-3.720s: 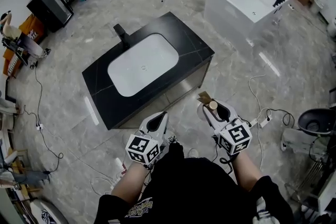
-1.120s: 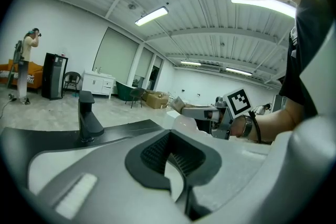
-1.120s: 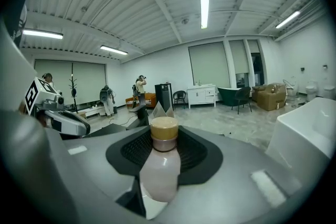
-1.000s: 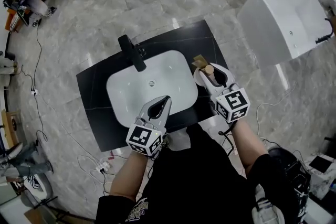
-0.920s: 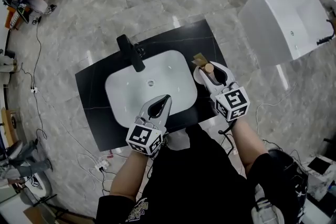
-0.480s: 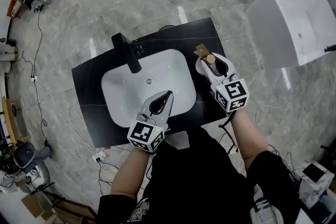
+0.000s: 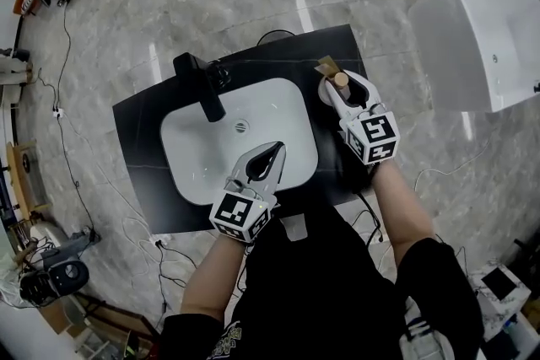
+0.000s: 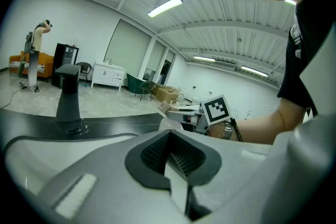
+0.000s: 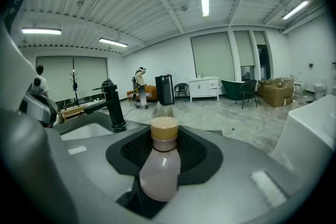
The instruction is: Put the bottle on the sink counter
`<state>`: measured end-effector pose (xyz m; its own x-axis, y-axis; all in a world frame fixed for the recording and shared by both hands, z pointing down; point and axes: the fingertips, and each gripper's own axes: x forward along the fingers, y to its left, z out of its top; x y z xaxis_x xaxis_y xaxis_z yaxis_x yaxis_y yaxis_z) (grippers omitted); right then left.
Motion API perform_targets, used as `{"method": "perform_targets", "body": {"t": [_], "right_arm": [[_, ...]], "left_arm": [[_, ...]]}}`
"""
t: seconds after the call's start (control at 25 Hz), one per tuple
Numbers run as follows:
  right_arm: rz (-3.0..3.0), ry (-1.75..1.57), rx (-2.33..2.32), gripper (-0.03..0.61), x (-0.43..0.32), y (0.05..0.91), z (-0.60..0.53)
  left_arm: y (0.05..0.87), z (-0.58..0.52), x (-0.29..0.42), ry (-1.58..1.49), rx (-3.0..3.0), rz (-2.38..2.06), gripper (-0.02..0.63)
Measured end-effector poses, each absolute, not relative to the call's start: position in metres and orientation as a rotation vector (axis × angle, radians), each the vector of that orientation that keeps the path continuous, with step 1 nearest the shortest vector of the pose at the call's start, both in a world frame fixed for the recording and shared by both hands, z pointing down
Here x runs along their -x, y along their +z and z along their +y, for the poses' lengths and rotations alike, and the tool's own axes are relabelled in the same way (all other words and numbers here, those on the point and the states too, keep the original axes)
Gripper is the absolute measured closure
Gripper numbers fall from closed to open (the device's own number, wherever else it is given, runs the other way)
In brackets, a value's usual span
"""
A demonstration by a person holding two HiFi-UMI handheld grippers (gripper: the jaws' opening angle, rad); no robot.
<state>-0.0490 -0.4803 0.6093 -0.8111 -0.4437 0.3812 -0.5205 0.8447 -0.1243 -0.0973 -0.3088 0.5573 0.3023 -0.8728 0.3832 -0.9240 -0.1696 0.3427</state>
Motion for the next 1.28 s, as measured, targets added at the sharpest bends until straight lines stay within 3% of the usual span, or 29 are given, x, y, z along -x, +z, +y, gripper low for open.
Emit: {"method": "perform_targets", "body": {"t": [1.28], "right_arm": [[-2.729, 0.209, -0.684, 0.411, 0.082, 0.629, -0.509]], "left_arm": [[0.575, -0.301, 0.113, 0.139, -1.966, -1.624, 0.614]]}}
